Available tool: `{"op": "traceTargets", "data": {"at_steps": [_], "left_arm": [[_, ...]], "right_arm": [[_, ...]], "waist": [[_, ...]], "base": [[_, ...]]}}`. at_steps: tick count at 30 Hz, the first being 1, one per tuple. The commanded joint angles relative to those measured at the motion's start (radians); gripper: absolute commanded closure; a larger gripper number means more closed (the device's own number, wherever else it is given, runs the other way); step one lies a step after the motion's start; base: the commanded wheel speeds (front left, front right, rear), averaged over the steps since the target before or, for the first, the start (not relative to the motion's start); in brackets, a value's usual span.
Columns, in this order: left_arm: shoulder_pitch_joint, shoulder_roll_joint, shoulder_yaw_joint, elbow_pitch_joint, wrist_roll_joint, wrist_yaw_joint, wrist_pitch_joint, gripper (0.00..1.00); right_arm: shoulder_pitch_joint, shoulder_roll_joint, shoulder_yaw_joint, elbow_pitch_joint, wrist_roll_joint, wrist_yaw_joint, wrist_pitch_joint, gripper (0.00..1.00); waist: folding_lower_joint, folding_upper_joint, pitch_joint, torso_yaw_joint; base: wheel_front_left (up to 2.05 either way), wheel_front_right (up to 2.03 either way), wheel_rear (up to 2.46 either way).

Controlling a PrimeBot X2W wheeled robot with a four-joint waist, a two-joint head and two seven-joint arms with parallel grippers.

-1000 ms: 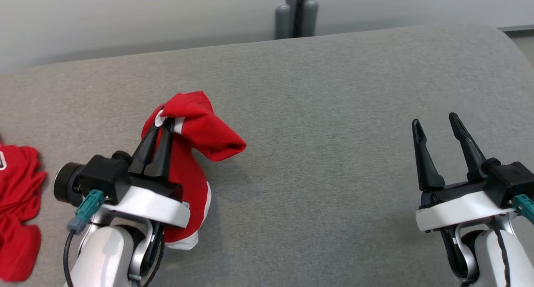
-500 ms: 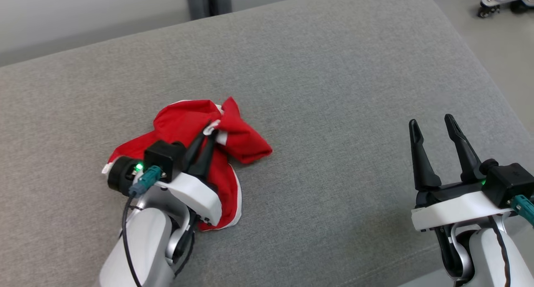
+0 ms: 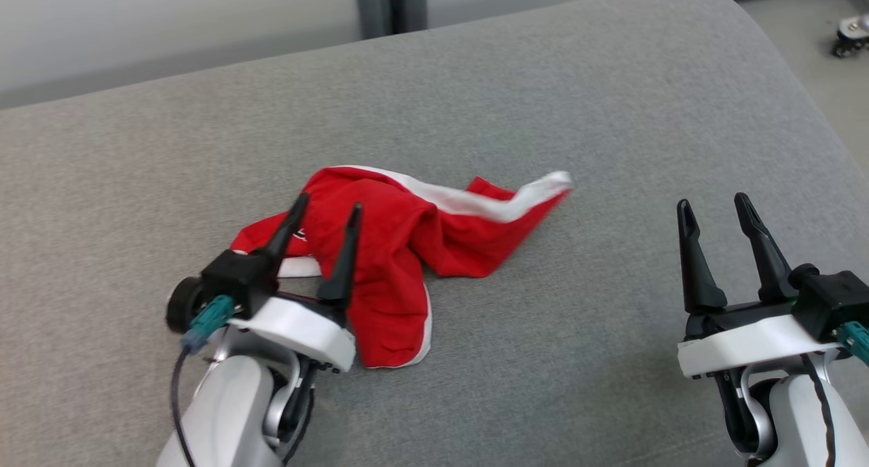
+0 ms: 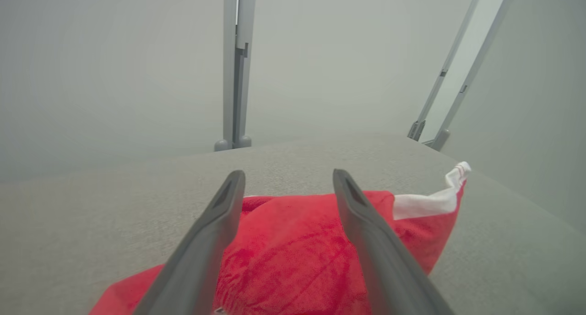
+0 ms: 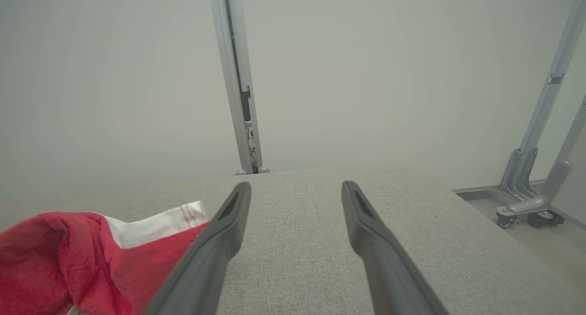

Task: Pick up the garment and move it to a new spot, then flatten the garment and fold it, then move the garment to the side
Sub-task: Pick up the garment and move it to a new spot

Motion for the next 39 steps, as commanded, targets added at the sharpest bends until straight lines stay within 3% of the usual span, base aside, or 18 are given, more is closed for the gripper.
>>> {"op": "traceTargets", "data": {"at_steps": [1,14,26,39], "left_arm": [[0.02,0.015,0.02,-0.014,-0.008,0.016,-0.008,0.0],[0.152,0.108,0.161,-0.108,-0.045,0.11,-0.032,0.0],[0.298,0.165,0.171,-0.171,-0.048,0.132,0.015,0.0],[0.348,0.178,0.166,-0.207,-0.055,0.145,0.037,0.0]], "right_arm": [[0.007,-0.004,-0.006,0.0,-0.008,0.0,-0.003,0.0],[0.055,-0.005,-0.02,-0.013,-0.038,0.0,0.03,0.0],[0.139,-0.004,0.004,-0.022,-0.038,0.0,0.068,0.0],[0.199,-0.004,-0.014,-0.063,-0.027,0.0,0.098,0.0]], "waist": [[0.0,0.0,-0.023,0.033],[0.0,0.0,-0.105,0.163],[0.0,0.0,-0.202,0.171],[0.0,0.0,-0.229,0.18]], "base": [[0.0,0.0,0.0],[0.0,0.0,0.0],[0.0,0.0,0.0],[0.0,0.0,0.0]]}}
